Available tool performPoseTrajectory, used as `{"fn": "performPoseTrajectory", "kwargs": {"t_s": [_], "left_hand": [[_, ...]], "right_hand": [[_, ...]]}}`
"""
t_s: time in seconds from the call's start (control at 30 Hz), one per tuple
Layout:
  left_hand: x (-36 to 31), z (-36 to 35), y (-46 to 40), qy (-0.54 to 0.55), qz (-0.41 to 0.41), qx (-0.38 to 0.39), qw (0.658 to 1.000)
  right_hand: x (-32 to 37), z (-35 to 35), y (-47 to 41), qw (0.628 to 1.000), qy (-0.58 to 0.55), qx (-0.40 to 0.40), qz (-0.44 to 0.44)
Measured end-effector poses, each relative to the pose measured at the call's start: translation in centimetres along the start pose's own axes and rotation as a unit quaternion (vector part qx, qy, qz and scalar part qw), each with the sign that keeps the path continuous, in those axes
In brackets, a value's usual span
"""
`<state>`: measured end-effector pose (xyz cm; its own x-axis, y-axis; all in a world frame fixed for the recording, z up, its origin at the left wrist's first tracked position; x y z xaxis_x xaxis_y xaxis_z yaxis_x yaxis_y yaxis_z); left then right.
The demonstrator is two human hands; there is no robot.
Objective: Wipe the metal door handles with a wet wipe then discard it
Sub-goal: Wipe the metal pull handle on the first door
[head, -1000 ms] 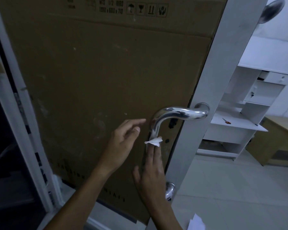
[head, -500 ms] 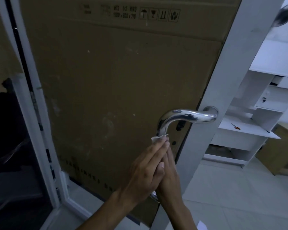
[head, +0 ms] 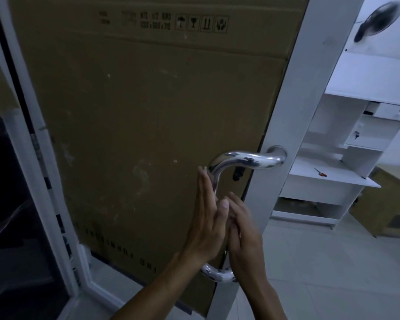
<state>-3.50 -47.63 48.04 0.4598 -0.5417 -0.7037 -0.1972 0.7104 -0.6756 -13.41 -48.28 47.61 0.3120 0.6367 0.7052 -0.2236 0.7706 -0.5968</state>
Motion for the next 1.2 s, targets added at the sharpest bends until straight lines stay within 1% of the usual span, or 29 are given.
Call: {"fn": "performPoseTrajectory", "kwargs": {"t_s": [0.13,0.23,0.3,0.37,0.43,0.53,0.6,0.63,0.67,0.7,0.77,0.83,0.97,1.07,1.2], "left_hand": [[0.2,1.2,-2.2,0.104,0.083,0.007,0.991],[0.1,2.5,-3.5,0.190,0.109,0.028,0.975],[0.9,3.0,-3.7,0.213,0.156,0.047,0.963],[2.4,3.0,-3.2,0.226,0.202,0.065,0.951],[3.5,2.9,-1.9,0.236,0.243,0.068,0.938],[3.6,1.9,0.3,0.249,0.246,0.052,0.935],[3.3,1.6,1.2,0.228,0.215,-0.008,0.950],[3.0,1.5,1.5,0.231,0.186,-0.043,0.954],[2.5,1.5,1.6,0.230,0.148,-0.066,0.959],[1.7,1.4,1.5,0.219,0.111,-0.067,0.967],[0.3,0.9,1.0,0.175,0.054,-0.055,0.982],[-0.7,0.8,-0.1,0.121,0.001,-0.041,0.992],[-1.9,0.9,-3.2,0.012,-0.055,-0.021,0.998],[-3.1,0.9,-4.4,-0.110,-0.138,-0.005,0.984],[-4.4,1.3,-5.4,-0.175,-0.183,0.041,0.967]], "right_hand": [[2.9,2.6,-0.5,0.992,0.031,-0.069,0.100],[5.7,4.4,-1.8,0.975,0.058,-0.097,0.191],[7.2,5.3,-3.4,0.962,0.079,-0.104,0.241],[8.4,5.8,-5.3,0.953,0.111,-0.106,0.262],[9.3,5.9,-7.3,0.947,0.139,-0.104,0.271],[10.3,5.7,-9.8,0.930,0.187,-0.096,0.300],[10.8,5.2,-11.6,0.922,0.209,-0.087,0.314],[10.9,5.0,-12.4,0.922,0.216,-0.082,0.312],[11.0,4.7,-13.2,0.922,0.220,-0.076,0.308],[11.0,4.4,-13.9,0.924,0.223,-0.070,0.303],[10.7,4.1,-14.7,0.928,0.222,-0.060,0.294],[10.2,4.2,-15.2,0.937,0.198,-0.059,0.283],[9.7,4.6,-15.6,0.964,0.111,-0.060,0.233],[9.6,5.4,-15.7,0.973,0.052,-0.076,0.212],[9.3,5.9,-15.7,0.977,-0.024,-0.087,0.192]]}}
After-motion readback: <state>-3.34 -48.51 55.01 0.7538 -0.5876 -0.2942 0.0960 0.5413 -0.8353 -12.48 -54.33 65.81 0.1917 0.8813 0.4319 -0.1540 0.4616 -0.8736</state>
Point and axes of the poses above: each hand's wrist, its own y-axis away from the middle knuckle, its own z-axis out of the back of the hand, x = y × z, the point moved 4 cm from there along -y, towards the middle knuckle, and after that the axes turned 8 degrees about -z, right-handed, at the moved point
